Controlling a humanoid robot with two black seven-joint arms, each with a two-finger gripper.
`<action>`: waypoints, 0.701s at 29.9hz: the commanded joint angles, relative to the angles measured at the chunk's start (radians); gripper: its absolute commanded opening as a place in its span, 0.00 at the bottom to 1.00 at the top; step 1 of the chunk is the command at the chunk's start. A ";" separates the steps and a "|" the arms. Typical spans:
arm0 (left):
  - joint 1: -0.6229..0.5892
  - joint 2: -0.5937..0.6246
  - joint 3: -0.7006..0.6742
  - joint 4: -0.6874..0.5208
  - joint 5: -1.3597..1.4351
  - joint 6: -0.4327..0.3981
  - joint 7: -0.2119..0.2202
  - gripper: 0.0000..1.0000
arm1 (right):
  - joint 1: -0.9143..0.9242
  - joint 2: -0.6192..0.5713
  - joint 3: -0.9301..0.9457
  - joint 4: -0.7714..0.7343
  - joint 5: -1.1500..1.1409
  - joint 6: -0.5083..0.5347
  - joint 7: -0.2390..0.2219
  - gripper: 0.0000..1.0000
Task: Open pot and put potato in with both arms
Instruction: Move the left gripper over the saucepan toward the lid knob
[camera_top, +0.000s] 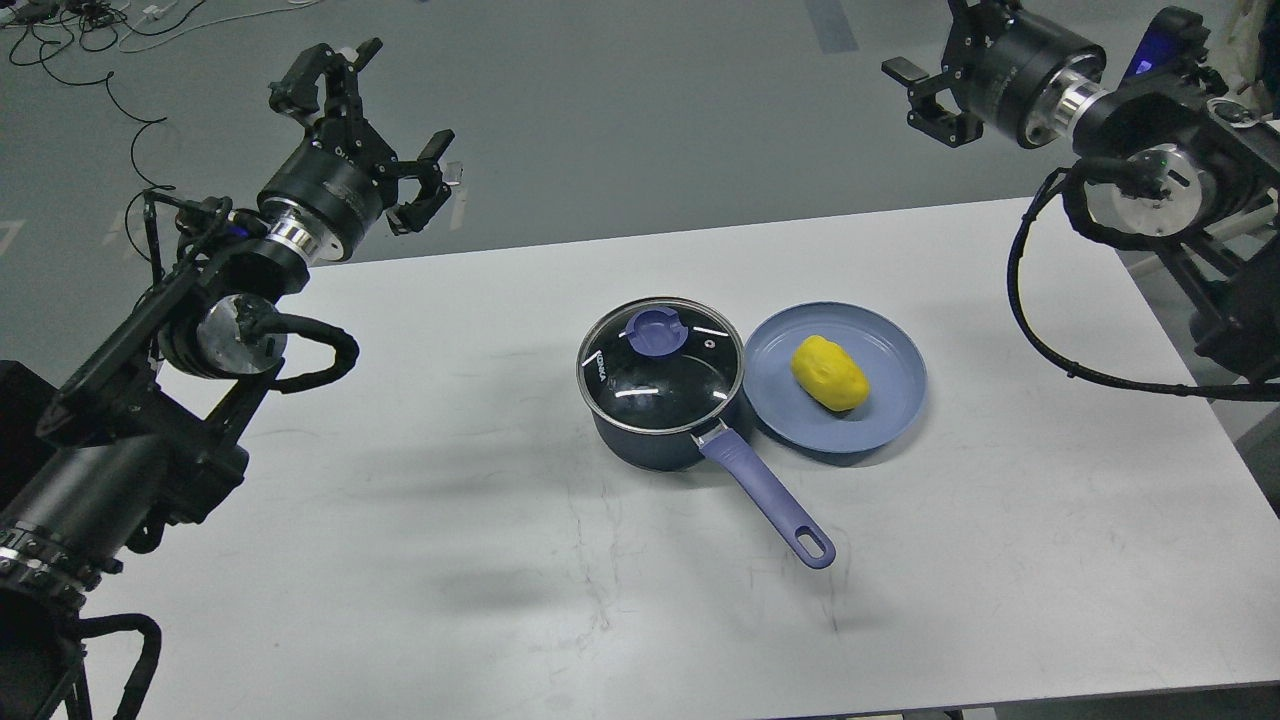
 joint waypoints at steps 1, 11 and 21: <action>-0.025 -0.005 0.021 -0.001 0.152 0.044 -0.006 0.98 | -0.022 -0.028 0.000 -0.008 0.065 0.002 0.005 1.00; -0.137 0.001 0.317 -0.117 0.758 0.147 -0.006 0.98 | -0.045 -0.040 0.003 -0.051 0.200 -0.002 0.001 1.00; -0.132 -0.043 0.452 -0.180 1.378 0.314 -0.032 0.98 | -0.095 -0.045 0.015 -0.148 0.215 -0.004 0.012 1.00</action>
